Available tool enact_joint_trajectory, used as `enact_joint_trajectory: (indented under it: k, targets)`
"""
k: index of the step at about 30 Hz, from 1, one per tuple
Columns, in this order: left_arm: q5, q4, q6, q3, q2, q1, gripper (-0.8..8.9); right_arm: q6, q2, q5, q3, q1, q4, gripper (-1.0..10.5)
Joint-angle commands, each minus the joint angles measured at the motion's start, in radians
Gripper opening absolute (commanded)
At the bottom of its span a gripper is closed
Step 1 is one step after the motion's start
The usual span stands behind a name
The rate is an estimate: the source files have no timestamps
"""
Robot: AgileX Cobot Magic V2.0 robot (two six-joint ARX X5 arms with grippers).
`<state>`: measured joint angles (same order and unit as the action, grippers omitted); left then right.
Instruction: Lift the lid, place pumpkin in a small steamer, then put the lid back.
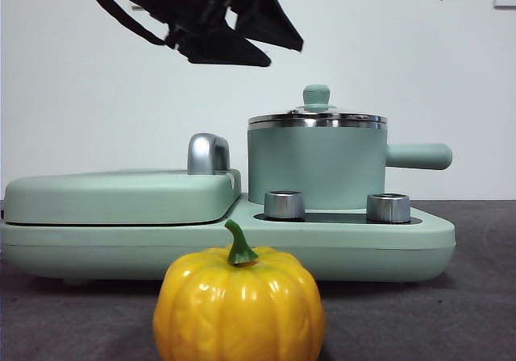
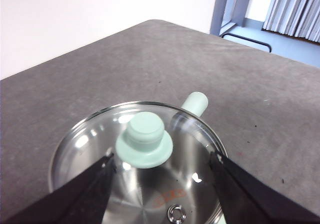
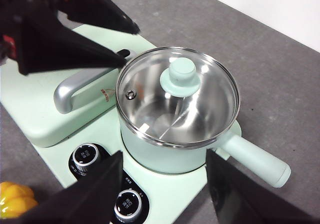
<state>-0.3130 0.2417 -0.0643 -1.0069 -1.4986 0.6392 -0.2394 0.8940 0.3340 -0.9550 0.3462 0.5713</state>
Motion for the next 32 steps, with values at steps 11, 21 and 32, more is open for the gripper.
enact_joint_trajectory:
  k: [11,21,32]
  targets:
    - [0.043,0.096,0.006,-0.052,-0.117,0.025,3.09,-0.004,0.007,-0.001,-0.021,0.005,-0.010,2.6]
    - [0.043,0.087,0.006,-0.168,-0.230,0.037,3.09,-0.004,0.007,-0.001,-0.021,0.005,-0.010,2.6]
    - [0.043,0.090,0.006,-0.199,-0.307,0.045,3.09,-0.004,0.007,-0.001,-0.021,0.005,-0.010,2.6]
